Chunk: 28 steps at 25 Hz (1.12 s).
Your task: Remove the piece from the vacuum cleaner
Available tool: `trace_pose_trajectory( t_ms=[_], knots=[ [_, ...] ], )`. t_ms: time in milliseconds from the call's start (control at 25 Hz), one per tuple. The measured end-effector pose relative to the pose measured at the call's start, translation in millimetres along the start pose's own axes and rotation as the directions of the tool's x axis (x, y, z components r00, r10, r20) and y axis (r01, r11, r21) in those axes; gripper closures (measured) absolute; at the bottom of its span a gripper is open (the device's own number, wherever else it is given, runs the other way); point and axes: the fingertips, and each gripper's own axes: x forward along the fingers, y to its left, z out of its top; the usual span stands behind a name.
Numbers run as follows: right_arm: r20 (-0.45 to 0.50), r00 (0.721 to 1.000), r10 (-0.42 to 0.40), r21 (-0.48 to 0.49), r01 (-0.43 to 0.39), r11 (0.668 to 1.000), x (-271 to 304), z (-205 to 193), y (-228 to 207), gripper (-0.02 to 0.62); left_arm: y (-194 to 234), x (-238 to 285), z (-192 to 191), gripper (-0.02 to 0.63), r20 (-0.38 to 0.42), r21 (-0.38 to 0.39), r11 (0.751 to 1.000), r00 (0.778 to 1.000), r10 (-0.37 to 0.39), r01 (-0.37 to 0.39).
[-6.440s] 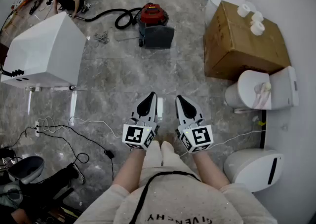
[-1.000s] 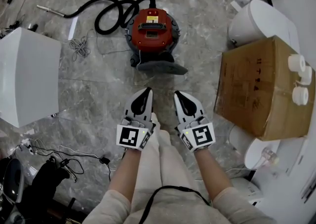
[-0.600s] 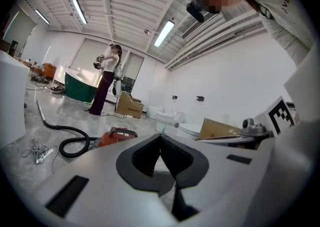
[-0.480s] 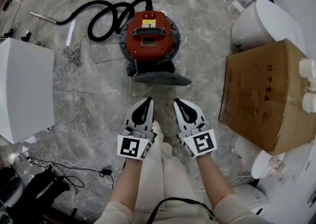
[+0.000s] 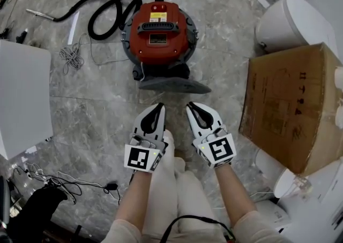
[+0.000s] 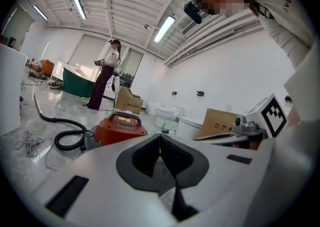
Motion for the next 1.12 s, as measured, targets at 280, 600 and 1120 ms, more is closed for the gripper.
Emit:
trace_pose_trajectory(
  t_ms=[280, 600, 1120],
  knots=[
    [-0.094, 0.995, 0.022, -0.085, -0.03, 0.996, 24.6, -16.0, -16.6, 0.533, 14.9, 15.5, -21.6, 0.583, -0.026, 0.003, 1.0, 1.0, 0.007, -0.007],
    [-0.348, 0.937, -0.002, -0.173, -0.062, 0.983, 48.2, -43.5, -54.1, 0.449, 28.2, 27.7, -40.3, 0.582, -0.067, -0.005, 1.0, 0.998, -0.003, 0.003],
    [-0.634, 0.77, 0.075, -0.236, -0.286, 0.929, 81.3, -69.3, -63.8, 0.402, 40.9, 42.4, -63.4, 0.501, -0.226, 0.205, 0.976, 0.974, -0.019, 0.067]
  ],
)
